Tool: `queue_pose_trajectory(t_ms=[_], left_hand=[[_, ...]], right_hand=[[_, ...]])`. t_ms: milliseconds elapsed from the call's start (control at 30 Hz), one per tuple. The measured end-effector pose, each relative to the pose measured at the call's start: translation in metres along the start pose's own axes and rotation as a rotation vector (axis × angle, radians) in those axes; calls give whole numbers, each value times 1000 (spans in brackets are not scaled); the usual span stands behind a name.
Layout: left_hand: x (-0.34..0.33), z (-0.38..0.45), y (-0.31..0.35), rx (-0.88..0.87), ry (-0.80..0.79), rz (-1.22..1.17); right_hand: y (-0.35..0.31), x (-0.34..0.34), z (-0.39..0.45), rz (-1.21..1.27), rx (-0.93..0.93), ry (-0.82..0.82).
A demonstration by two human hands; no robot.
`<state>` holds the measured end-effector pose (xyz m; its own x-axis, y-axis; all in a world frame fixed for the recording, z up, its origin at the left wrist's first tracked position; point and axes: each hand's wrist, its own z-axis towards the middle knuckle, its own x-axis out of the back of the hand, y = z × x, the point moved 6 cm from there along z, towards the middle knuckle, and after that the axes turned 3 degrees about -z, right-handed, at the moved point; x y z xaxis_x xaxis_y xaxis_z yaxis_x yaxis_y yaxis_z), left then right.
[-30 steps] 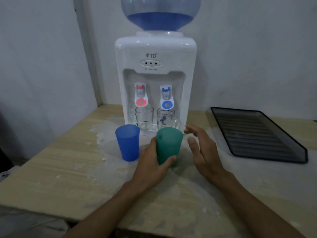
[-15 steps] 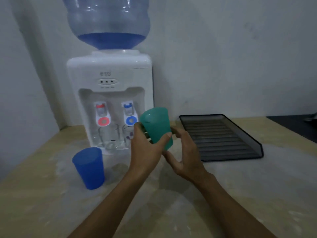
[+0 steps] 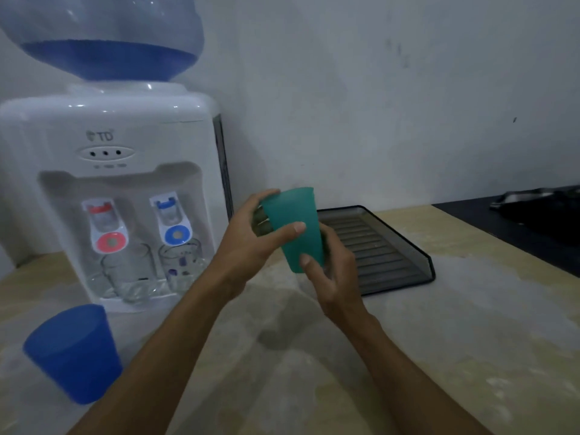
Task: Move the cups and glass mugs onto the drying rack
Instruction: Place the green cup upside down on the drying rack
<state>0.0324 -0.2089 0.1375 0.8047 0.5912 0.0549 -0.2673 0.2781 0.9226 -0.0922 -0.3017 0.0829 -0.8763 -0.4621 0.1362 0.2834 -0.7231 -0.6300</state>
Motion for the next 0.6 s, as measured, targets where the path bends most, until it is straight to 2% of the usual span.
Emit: queue_pose_trajectory(t_ms=[367,500,600], left_hand=[[-29,16,-5,-169,-6,157],[-30,18,-32,-189,64,105],[-21,19,-59,-122,196,46]], right_hand=[[20,7,-2,-338,-19,184],[31,11,-3,-386,-108,199],[41,22,-1,-422,-184,270]])
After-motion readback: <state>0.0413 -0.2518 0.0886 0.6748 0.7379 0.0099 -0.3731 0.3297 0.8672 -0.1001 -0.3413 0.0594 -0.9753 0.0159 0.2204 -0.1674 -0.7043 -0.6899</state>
